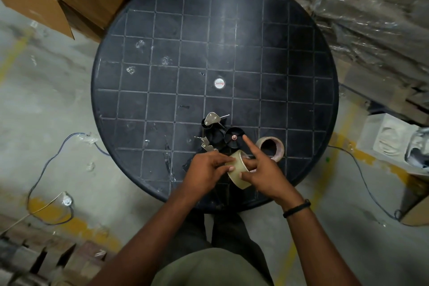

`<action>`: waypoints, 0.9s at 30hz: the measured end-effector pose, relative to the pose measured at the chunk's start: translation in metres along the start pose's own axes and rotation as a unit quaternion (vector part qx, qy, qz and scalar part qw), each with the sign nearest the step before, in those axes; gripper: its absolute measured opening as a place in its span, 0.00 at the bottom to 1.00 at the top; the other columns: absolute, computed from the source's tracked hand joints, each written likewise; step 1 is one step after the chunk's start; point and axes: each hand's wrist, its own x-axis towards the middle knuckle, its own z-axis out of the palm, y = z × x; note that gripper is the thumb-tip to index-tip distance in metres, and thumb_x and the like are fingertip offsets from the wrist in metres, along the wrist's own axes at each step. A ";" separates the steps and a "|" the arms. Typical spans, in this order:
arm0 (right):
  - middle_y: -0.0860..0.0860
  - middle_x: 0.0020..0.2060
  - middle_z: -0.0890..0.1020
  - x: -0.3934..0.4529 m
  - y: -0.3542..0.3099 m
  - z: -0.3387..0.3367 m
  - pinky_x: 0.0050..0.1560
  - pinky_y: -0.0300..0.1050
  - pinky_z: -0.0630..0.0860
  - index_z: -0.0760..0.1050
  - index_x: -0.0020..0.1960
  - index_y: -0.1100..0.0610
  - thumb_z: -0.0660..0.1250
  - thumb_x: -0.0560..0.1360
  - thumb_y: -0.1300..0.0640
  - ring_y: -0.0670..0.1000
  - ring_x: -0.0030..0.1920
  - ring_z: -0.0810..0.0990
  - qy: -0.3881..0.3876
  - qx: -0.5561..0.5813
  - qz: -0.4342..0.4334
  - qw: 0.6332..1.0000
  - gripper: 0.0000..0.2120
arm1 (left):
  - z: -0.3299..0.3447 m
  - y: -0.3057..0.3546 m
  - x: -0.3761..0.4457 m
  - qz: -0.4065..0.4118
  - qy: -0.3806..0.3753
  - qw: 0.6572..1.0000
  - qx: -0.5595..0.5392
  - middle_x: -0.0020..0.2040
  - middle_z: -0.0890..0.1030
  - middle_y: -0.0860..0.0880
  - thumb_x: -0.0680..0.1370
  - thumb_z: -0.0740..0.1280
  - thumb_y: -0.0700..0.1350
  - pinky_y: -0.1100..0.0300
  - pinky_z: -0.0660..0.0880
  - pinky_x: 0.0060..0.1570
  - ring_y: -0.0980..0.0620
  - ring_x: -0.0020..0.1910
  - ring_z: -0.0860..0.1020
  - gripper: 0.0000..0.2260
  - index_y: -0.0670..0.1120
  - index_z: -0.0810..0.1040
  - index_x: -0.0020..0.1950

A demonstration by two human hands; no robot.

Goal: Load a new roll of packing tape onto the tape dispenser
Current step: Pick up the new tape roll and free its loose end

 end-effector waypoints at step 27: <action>0.51 0.51 0.88 0.001 -0.011 0.007 0.52 0.48 0.83 0.76 0.71 0.47 0.69 0.76 0.69 0.48 0.53 0.86 0.132 0.184 -0.016 0.974 0.27 | 0.005 0.021 0.004 -0.213 0.041 0.947 -0.238 0.65 0.79 0.50 0.69 0.74 0.66 0.55 0.78 0.61 0.56 0.61 0.79 0.30 0.57 0.76 0.68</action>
